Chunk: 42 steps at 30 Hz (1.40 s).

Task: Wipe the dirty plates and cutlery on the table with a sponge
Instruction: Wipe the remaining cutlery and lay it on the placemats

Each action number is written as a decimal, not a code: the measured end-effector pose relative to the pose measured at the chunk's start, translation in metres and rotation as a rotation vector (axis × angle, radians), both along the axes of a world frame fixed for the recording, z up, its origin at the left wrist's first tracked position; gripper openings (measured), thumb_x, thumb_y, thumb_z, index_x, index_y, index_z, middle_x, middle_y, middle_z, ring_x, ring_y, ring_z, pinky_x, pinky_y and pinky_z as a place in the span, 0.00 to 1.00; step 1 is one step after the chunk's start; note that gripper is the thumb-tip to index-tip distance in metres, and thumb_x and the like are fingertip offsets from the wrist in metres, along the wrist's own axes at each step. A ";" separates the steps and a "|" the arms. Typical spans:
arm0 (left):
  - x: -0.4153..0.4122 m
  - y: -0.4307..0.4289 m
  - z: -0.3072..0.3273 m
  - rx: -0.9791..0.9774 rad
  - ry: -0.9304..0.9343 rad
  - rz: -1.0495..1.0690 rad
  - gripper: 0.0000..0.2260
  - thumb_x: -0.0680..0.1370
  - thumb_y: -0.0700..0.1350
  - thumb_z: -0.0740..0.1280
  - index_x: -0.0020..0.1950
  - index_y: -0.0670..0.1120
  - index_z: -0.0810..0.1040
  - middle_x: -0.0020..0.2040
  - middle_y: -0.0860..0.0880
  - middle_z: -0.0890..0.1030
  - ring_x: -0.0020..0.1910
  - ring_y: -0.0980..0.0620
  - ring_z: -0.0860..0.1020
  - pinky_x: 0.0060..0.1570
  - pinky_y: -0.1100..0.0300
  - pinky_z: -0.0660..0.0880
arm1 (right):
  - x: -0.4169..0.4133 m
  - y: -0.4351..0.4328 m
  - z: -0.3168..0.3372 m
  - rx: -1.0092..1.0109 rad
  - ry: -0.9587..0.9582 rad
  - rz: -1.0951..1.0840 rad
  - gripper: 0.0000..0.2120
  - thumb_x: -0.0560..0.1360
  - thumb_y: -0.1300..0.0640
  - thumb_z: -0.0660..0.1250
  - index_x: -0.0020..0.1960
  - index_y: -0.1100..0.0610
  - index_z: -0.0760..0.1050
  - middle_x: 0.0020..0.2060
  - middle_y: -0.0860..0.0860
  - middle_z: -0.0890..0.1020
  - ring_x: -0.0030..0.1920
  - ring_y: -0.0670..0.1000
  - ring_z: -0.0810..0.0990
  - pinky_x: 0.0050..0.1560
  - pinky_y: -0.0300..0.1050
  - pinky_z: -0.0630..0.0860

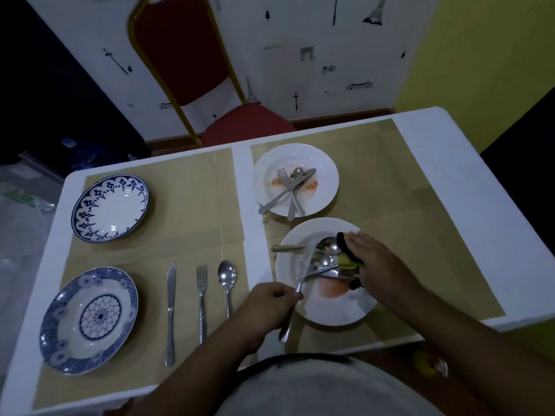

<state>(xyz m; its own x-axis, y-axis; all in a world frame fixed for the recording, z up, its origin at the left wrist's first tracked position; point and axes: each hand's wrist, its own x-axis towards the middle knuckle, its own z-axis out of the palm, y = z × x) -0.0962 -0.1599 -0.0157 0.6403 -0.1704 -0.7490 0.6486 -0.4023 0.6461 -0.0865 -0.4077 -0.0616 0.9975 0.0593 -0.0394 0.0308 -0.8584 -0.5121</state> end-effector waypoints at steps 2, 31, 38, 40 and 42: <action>-0.001 0.000 0.000 0.018 -0.021 -0.010 0.06 0.79 0.47 0.70 0.48 0.48 0.86 0.41 0.55 0.84 0.36 0.62 0.78 0.40 0.66 0.73 | -0.005 0.005 -0.002 0.029 0.026 0.024 0.31 0.69 0.73 0.59 0.71 0.59 0.65 0.71 0.53 0.67 0.73 0.51 0.60 0.70 0.37 0.51; 0.072 0.132 -0.006 -0.032 -0.209 0.413 0.06 0.79 0.36 0.65 0.53 0.45 0.74 0.39 0.46 0.86 0.38 0.48 0.82 0.42 0.53 0.80 | 0.061 0.177 0.013 0.150 0.009 0.545 0.45 0.56 0.57 0.80 0.70 0.59 0.66 0.64 0.55 0.73 0.61 0.54 0.72 0.65 0.46 0.68; 0.144 0.180 -0.042 0.104 -0.192 0.354 0.03 0.77 0.37 0.70 0.45 0.41 0.84 0.40 0.43 0.84 0.35 0.49 0.80 0.44 0.50 0.82 | 0.110 0.237 0.000 0.197 0.055 0.358 0.32 0.68 0.70 0.58 0.71 0.53 0.65 0.67 0.50 0.71 0.65 0.50 0.70 0.64 0.50 0.70; 0.168 0.185 -0.055 0.146 -0.221 0.335 0.04 0.77 0.39 0.71 0.48 0.40 0.85 0.41 0.44 0.84 0.37 0.51 0.80 0.45 0.53 0.81 | 0.126 0.247 -0.005 0.157 0.084 0.319 0.34 0.69 0.72 0.58 0.72 0.53 0.63 0.69 0.50 0.69 0.67 0.50 0.68 0.67 0.48 0.67; 0.191 0.189 -0.062 0.199 -0.238 0.308 0.07 0.77 0.42 0.71 0.51 0.40 0.85 0.44 0.44 0.84 0.40 0.51 0.80 0.45 0.57 0.80 | 0.141 0.257 -0.010 0.134 0.114 0.285 0.34 0.69 0.73 0.58 0.72 0.55 0.63 0.69 0.51 0.68 0.68 0.51 0.66 0.69 0.46 0.65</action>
